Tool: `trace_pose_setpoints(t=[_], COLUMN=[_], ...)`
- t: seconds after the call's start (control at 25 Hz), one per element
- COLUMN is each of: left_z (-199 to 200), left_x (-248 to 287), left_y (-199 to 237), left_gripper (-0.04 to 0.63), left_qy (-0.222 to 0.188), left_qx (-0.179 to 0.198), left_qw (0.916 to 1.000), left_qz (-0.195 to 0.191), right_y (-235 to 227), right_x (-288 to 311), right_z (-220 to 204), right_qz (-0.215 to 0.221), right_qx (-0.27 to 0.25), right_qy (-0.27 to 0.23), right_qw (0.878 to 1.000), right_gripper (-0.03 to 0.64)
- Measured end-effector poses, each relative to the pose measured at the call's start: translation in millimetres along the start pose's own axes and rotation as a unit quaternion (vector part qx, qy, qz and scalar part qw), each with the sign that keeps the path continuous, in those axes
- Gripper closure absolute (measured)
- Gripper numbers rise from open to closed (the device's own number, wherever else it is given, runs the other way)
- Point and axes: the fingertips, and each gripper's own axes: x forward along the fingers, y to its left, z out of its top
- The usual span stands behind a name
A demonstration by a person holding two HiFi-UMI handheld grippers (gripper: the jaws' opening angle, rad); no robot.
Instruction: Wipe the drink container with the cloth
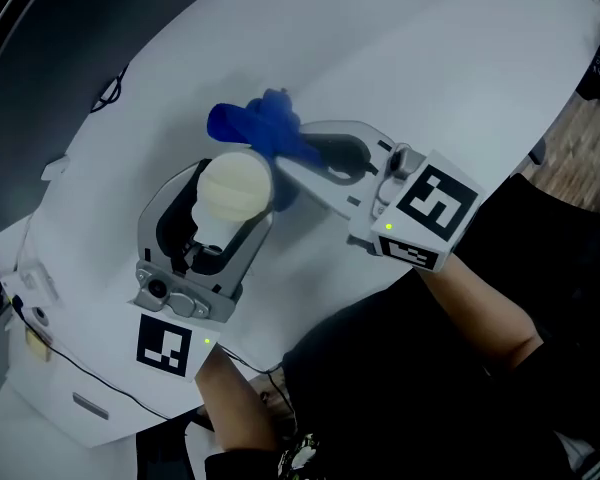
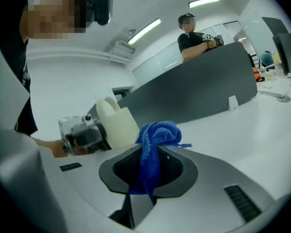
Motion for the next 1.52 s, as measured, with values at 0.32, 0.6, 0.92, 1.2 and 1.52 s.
trace_pose_setpoints(t=[0.32, 0.6, 0.92, 1.2, 1.52], left_z=[2.6, 6.2, 2.1, -3.3, 0.8], left_x=[5.4, -8.3, 6.1, 4.4, 16.2], left_y=[-2.5, 1.3, 5.9, 0.2, -9.2], left_gripper=[0.341, 0.299, 0.285, 0.322, 0.324], left_qy=[0.004, 0.049, 0.056, 0.030, 0.024], left_qx=[0.007, 0.072, 0.011, 0.017, 0.021], left_qw=[0.9999, 0.9875, 0.9538, 0.9899, 0.9971], left_qz=[0.006, 0.132, 0.295, 0.138, -0.069], right_y=[-26.0, -24.7, -25.5, -15.1, 23.5], right_x=[27.4, 31.2, 29.6, -5.4, -30.1], right_z=[-75.7, -77.9, -76.3, -26.1, 66.8], right_qz=[-0.040, -0.044, -0.054, -0.013, 0.089], right_qx=[-0.080, -0.122, -0.120, -0.028, -0.018], right_qy=[0.174, 0.182, 0.175, 0.076, -0.045], right_qw=[0.981, 0.975, 0.976, 0.997, 0.995], right_gripper=[0.568, 0.565, 0.565, 0.552, 0.552])
